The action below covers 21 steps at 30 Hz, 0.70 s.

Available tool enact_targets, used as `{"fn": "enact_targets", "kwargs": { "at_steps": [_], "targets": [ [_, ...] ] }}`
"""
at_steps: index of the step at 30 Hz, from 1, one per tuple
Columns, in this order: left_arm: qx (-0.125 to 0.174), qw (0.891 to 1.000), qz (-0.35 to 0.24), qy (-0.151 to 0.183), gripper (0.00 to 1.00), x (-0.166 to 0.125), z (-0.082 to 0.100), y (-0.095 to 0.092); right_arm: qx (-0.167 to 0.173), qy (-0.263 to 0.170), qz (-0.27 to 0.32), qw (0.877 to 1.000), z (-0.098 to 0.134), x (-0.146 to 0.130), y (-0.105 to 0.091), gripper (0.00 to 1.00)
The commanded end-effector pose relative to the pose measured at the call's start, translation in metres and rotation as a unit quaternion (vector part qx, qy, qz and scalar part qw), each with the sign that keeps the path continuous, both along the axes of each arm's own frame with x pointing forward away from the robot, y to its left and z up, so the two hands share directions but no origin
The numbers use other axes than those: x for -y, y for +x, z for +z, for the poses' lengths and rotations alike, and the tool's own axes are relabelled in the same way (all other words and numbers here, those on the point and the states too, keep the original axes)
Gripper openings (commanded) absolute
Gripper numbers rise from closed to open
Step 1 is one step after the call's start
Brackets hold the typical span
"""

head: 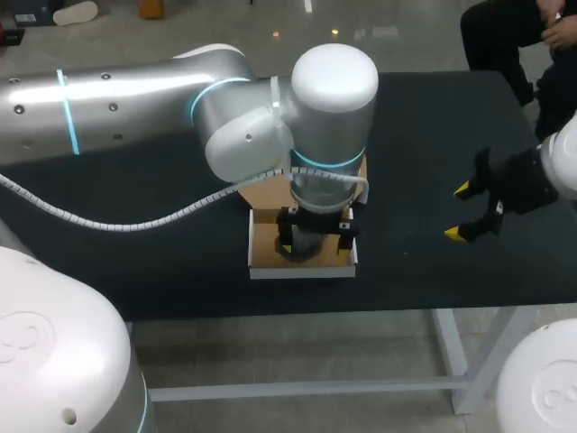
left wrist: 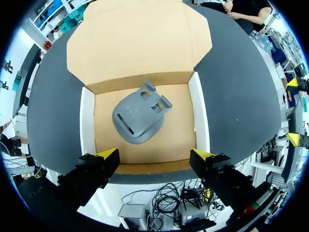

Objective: Assemble the packaging by folding the flat box into shape, placing the metal phone stand inside, and closing the box properly

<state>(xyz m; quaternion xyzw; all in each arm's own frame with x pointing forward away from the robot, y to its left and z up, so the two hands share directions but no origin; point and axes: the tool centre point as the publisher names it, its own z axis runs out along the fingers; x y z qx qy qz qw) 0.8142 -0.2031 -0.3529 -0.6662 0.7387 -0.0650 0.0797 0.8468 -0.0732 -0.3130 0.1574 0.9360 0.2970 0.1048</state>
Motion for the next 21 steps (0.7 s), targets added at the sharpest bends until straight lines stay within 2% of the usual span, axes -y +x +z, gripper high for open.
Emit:
{"fn": "enact_targets", "kwargs": {
  "at_steps": [1, 8, 13, 21],
  "targets": [
    [0.017, 0.999, -0.025, -0.021, 1.0, -0.018, 0.025, -0.008, 0.0, 0.002, 0.001, 1.0, 0.001, 0.001, -0.001, 1.0],
    [0.024, 0.995, -0.08, -0.058, 1.0, -0.035, 0.046, -0.003, 0.0, 0.002, 0.001, 1.0, 0.001, 0.001, -0.001, 1.0],
    [0.025, 0.987, -0.135, -0.088, 1.0, -0.048, 0.06, 0.002, 0.0, 0.002, 0.001, 1.0, 0.001, 0.001, -0.001, 1.0],
    [0.036, 0.978, -0.176, -0.102, 1.0, -0.064, 0.078, 0.014, 0.0, 0.002, 0.001, 1.0, 0.001, 0.001, -0.001, 1.0]
  ]
}}
